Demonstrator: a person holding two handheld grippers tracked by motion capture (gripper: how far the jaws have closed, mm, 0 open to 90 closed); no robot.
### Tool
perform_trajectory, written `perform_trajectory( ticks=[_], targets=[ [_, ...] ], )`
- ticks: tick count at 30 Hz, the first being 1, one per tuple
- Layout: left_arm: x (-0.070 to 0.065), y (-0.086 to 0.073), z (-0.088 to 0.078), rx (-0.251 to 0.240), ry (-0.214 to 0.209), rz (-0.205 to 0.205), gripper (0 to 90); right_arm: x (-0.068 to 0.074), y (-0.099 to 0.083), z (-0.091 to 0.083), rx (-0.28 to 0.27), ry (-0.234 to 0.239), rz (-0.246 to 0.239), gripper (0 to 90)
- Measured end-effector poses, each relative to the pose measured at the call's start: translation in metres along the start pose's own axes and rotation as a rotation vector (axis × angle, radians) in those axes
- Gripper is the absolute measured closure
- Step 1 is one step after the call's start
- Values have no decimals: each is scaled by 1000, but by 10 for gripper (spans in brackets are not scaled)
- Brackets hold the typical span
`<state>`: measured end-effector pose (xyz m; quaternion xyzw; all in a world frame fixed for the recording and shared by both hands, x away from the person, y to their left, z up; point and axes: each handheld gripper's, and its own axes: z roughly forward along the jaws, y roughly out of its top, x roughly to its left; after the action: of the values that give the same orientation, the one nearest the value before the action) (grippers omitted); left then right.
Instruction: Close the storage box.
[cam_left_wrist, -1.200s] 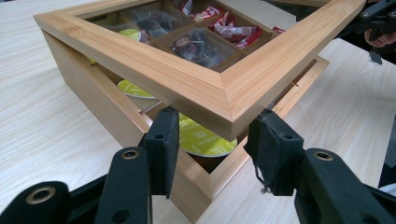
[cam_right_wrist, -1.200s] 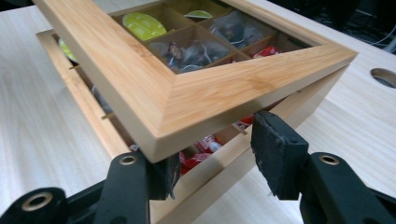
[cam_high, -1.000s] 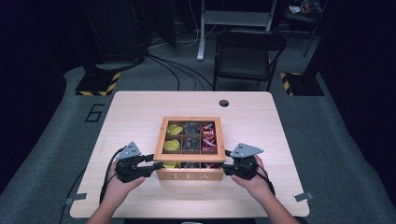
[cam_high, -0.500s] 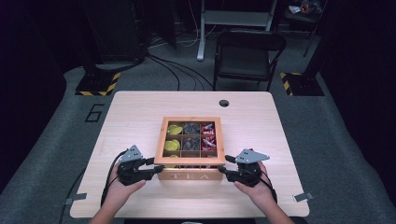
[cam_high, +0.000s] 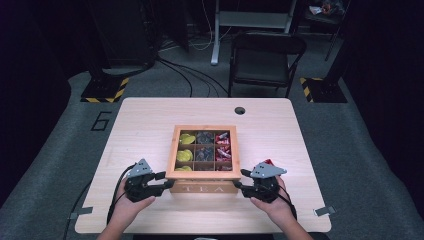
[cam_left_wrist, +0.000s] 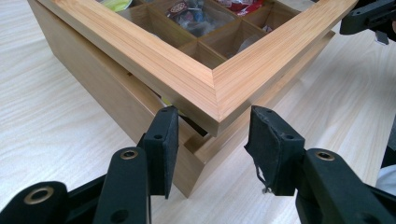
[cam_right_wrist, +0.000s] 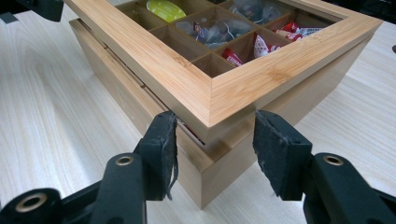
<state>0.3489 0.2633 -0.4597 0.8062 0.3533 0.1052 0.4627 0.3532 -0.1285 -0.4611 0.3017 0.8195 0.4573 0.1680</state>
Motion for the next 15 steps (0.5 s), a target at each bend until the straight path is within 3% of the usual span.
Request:
perform_trajectory(
  ticks=[9,13,15],
  targets=[
    [-1,-3,0,6,-4,-16,531,3,-2,-1,4,-7,-23,489],
    [-3,-7,3,50,23,-5,508,-1,1,-6,-53,27,6,509],
    [-3,-4,-3,-9,8,-31,502,-2,0,-5,-49,19,14,508]
  ],
)
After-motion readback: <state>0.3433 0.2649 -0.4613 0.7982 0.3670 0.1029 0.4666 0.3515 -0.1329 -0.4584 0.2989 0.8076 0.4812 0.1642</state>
